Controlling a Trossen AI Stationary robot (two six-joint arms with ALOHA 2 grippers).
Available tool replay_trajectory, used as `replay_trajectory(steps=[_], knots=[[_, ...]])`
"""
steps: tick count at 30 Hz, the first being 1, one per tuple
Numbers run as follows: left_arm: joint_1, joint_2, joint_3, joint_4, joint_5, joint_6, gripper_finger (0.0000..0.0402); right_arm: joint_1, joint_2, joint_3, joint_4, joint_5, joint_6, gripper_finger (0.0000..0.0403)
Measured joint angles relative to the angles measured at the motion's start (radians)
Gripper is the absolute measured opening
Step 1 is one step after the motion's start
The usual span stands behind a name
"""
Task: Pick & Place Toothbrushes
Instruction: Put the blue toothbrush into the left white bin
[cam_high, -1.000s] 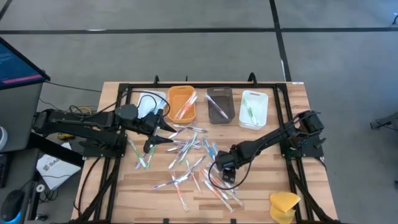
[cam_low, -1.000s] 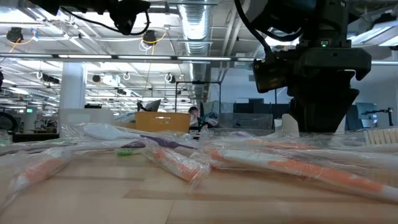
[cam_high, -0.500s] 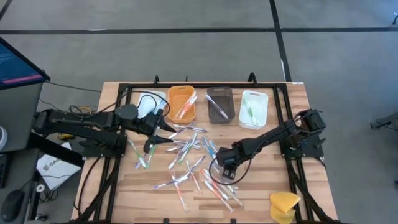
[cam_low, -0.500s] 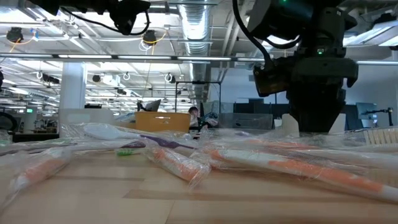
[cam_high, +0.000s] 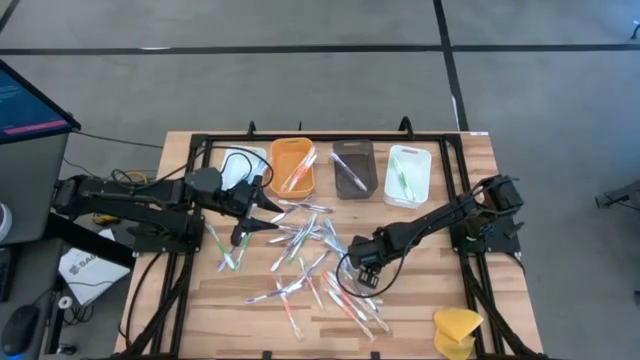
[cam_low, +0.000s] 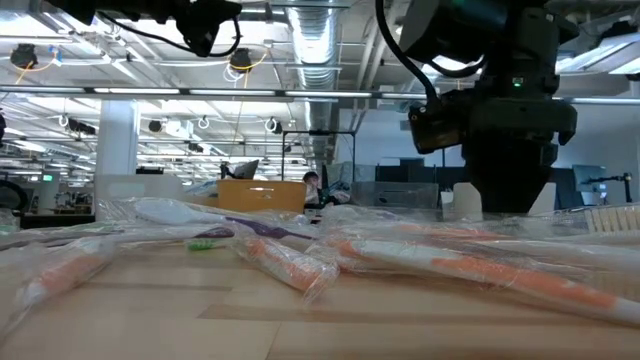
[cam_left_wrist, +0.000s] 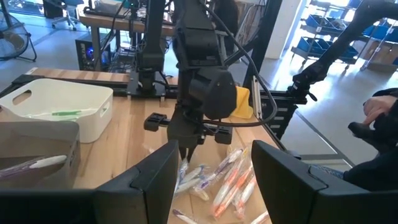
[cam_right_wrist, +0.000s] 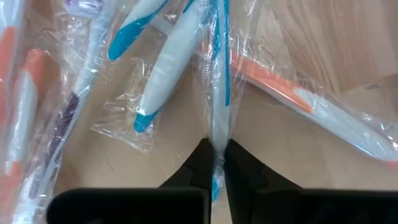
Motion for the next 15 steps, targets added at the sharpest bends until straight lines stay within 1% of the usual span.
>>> replay_trajectory(steps=[2, 4, 7, 9, 15], knots=[[0.0, 0.0, 0.0, -0.001, 0.0, 0.0, 0.0198, 0.013, 0.005, 0.033, -0.059, 0.031, 0.013, 0.0011], [0.0, 0.0, 0.0, -0.001, 0.0, 0.0, 0.0198, 0.03, 0.008, 0.062, -0.166, 0.068, 0.021, 0.0011], [0.0, 0.0, -0.011, 0.002, 0.0, 0.0, 0.0198, 0.053, 0.005, 0.131, -0.263, 0.119, 0.069, 0.0011], [0.0, 0.0, -0.026, 0.002, 0.0, 0.0, 0.0198, 0.074, 0.005, 0.17, -0.367, 0.146, 0.096, 0.0011], [0.0, 0.0, -0.076, 0.038, 0.0, 0.03, 0.0198, 0.132, 0.003, 0.313, -0.534, 0.278, 0.144, 0.0011]])
